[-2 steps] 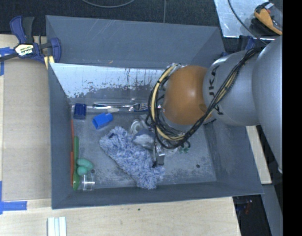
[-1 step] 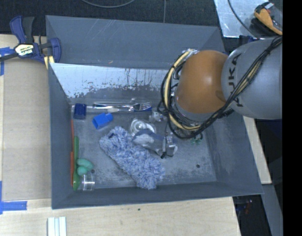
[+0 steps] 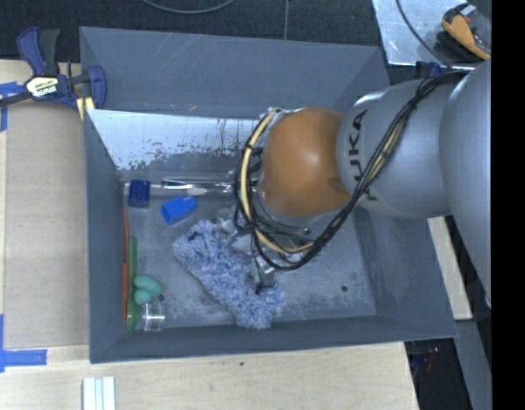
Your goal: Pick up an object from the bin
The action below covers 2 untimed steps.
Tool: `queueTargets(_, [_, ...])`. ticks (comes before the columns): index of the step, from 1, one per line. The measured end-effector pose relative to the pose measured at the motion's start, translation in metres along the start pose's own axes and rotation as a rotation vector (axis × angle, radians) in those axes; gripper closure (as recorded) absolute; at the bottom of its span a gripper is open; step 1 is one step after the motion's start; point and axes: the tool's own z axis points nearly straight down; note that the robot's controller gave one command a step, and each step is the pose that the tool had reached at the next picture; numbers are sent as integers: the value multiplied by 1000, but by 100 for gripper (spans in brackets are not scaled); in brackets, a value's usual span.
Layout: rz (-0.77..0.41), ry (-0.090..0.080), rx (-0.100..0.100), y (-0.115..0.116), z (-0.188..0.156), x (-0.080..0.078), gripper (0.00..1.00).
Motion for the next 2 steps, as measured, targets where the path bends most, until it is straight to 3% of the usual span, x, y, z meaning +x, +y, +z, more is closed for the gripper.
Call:
queueTargets(1, [-118, -15, 14, 4, 27, 2, 0])
queueTargets(2, [-263, -18, 10, 45, 26, -8, 100])
